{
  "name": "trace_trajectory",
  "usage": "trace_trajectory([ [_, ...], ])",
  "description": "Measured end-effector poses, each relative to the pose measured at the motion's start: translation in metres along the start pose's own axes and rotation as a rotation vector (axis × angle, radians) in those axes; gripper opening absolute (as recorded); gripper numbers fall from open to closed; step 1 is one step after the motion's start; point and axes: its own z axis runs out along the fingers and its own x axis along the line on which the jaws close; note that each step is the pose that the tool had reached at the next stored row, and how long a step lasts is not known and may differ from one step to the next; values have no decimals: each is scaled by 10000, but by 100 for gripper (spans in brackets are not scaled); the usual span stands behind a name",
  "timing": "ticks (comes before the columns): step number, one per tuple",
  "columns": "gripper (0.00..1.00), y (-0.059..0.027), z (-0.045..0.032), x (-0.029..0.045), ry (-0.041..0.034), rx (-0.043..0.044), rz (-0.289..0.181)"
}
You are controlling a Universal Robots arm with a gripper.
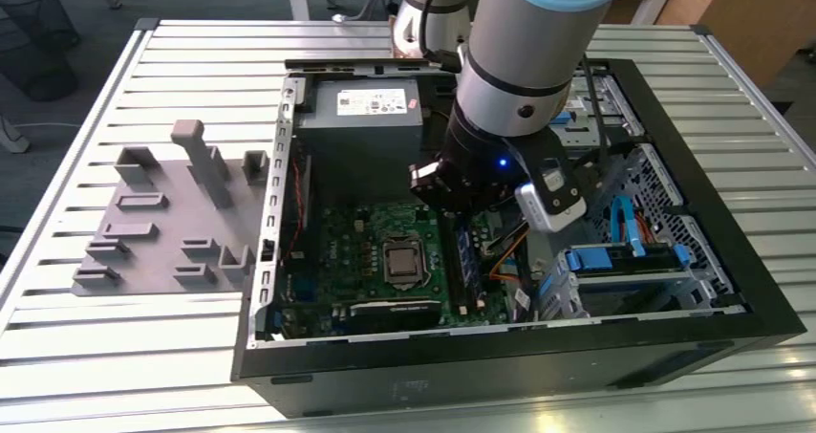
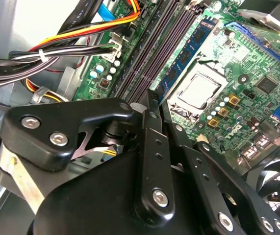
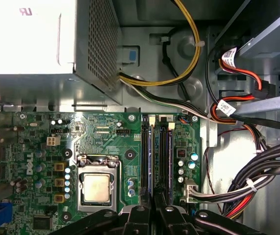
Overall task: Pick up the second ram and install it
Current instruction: 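Insert the second ram into the second slot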
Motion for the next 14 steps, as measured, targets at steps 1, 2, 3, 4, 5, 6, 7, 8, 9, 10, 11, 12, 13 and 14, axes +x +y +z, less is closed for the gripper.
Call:
trace_trajectory([
  [1, 14, 0, 9, 0, 0, 1, 0],
  [2, 14, -1, 16, -1, 0, 0, 0],
  [3, 14, -1, 17, -1, 1, 3, 0],
  [4, 14, -1, 18, -1, 2, 5, 0],
  [5, 14, -1, 21, -1, 1, 1, 0],
  [6, 14, -1, 24, -1, 0, 0, 0],
  [7, 14, -1, 27, -1, 0, 0, 7],
  [8, 14, -1, 29, -1, 0, 0, 26],
  [9, 14, -1, 31, -2, -1, -2, 54],
  [10, 14, -1, 33, -2, -2, -2, 78],
  [11, 14, -2, 36, -3, -3, -4, 86],
  [12, 14, -2, 39, -4, -3, -4, 88],
  [13, 14, -2, 43, -5, -4, -5, 89],
  [14, 14, -2, 48, -5, -4, -5, 89],
])
